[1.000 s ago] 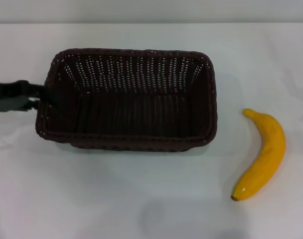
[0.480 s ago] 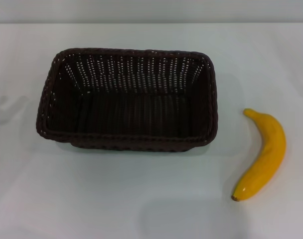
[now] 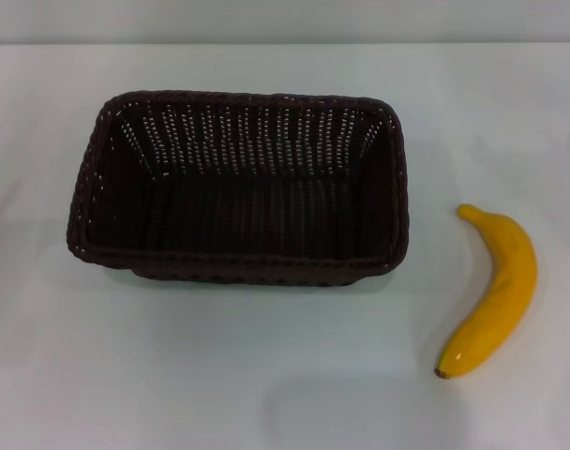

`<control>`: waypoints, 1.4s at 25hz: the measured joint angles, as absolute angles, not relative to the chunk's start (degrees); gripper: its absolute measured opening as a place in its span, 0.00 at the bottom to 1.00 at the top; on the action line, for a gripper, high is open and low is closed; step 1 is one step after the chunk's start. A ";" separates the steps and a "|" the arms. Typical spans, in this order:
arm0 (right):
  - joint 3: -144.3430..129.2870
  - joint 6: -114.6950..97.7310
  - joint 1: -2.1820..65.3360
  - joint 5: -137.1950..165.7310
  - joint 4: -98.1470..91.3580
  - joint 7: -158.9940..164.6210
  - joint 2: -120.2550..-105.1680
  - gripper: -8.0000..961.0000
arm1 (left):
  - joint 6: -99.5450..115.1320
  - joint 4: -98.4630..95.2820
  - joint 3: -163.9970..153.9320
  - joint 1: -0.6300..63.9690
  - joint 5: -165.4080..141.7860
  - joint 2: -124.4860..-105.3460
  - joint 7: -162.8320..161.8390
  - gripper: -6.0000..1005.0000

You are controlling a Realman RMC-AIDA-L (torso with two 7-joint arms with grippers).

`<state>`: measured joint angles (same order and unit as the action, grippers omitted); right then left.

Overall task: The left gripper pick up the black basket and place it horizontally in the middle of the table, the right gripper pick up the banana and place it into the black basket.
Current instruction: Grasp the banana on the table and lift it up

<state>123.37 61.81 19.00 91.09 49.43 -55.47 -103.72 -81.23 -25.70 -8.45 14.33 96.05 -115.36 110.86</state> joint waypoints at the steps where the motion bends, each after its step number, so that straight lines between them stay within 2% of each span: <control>1: 123.48 62.10 18.83 97.94 54.71 -49.92 -104.62 0.91 | -81.07 -25.16 -8.13 14.04 97.73 -115.84 113.74 0.72; 3: 123.45 63.58 18.71 108.59 63.11 -42.54 -107.01 0.91 | -79.86 -24.72 -7.99 13.63 100.51 -116.58 117.75 0.72; 4: 123.43 65.67 18.69 115.79 69.59 -37.90 -109.07 0.91 | -79.21 -24.65 -7.96 13.62 101.08 -116.75 118.62 0.72; 9: 121.87 75.11 19.26 129.49 83.94 -31.52 -113.69 0.90 | -73.55 -23.30 -7.52 14.85 102.03 -116.88 120.48 0.71; 11: 117.93 78.90 19.54 137.56 89.33 -27.46 -114.82 0.90 | -72.17 -22.97 -7.50 15.84 102.06 -116.88 121.77 0.71; 21: 100.87 87.68 22.63 150.15 98.16 -8.86 -115.14 0.90 | -70.06 -22.71 -7.47 18.45 102.75 -117.21 124.89 0.71; 35: 92.16 85.92 24.27 152.72 94.52 -3.66 -115.37 0.90 | -69.15 -22.67 -7.52 20.00 102.84 -117.61 125.10 0.71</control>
